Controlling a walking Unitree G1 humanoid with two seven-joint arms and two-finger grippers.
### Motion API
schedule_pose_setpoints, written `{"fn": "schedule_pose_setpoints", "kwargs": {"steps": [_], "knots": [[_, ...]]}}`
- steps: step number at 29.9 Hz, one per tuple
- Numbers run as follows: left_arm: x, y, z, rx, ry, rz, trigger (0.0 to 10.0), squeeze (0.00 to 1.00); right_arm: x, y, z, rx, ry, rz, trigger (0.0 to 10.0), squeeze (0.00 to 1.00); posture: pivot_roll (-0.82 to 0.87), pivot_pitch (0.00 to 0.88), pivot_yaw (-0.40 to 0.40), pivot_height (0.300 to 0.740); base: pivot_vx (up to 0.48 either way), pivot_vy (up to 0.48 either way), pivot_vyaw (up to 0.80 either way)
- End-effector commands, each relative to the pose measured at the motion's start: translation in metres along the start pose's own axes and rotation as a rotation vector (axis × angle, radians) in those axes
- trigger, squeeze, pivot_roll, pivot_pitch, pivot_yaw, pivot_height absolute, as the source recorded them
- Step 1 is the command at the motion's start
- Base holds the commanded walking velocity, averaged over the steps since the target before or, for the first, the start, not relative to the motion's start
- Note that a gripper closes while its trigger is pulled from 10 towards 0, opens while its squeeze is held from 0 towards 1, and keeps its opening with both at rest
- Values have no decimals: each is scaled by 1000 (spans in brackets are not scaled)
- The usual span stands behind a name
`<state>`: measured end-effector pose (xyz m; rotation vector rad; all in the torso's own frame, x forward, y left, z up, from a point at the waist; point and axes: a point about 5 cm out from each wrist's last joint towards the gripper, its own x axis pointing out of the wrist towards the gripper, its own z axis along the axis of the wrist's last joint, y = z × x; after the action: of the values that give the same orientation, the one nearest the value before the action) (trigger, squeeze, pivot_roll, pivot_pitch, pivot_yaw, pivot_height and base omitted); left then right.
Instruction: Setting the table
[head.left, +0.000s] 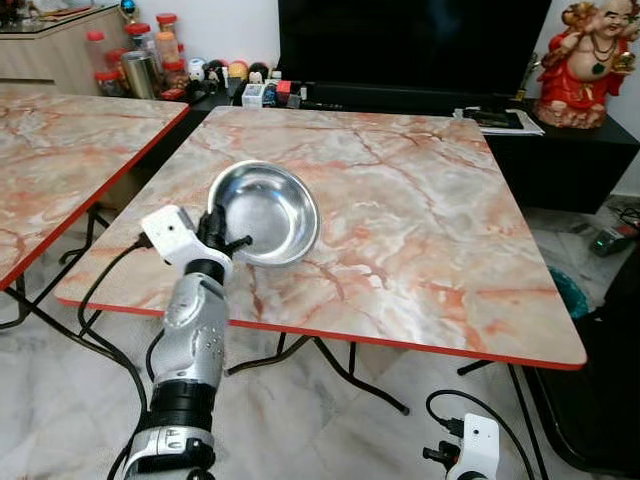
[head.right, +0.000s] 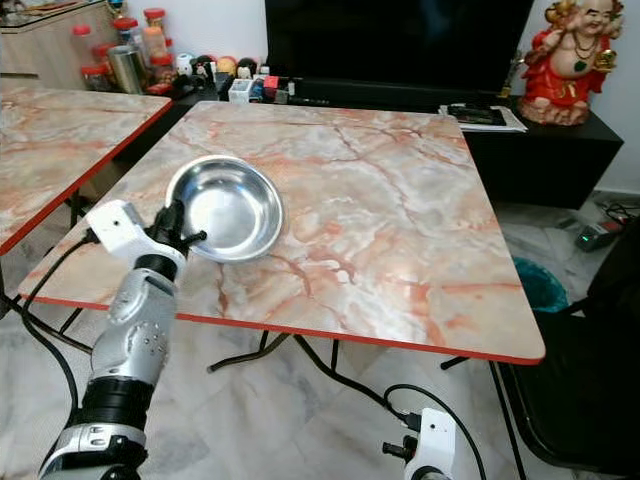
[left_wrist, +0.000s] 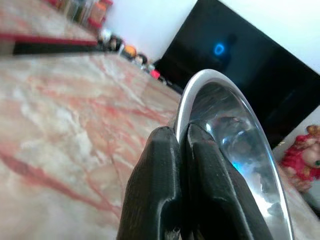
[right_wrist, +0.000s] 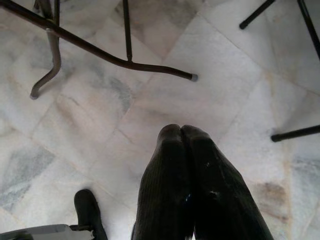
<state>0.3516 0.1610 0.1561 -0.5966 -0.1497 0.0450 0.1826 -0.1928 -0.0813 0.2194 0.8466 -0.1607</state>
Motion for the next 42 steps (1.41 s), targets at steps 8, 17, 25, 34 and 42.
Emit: {"fn": "schedule_pose_setpoints", "kwargs": {"steps": [8, 17, 25, 34, 42], "knots": [[-2, -21, -39, -274, 204, -39, 10000, 0, 0, -1, 2, 6, -5, -7, 10000, 0, -27, 0, -31, 740, 0, 0, 0], [-7, -29, -57, -226, 294, -12, 10000, 0, 0, -1, 1, 7, 0, -7, 10000, 0, -20, 0, -30, 740, 0, 0, 0], [-9, -28, -70, -262, 353, 32, 10000, 0, 0, 0, 0, 8, 0, -6, 10000, 0, -22, 0, -28, 740, 0, 0, 0], [1, -42, -78, -306, 385, 37, 10000, 0, 0, 0, -1, 11, 2, -7, 10000, 0, -29, 0, -23, 740, 0, 0, 0], [4, -44, -80, -305, 385, 66, 10000, 0, 0, 0, -1, 12, 2, -9, 10000, 0, -32, 0, -22, 740, 0, 0, 0]]}}
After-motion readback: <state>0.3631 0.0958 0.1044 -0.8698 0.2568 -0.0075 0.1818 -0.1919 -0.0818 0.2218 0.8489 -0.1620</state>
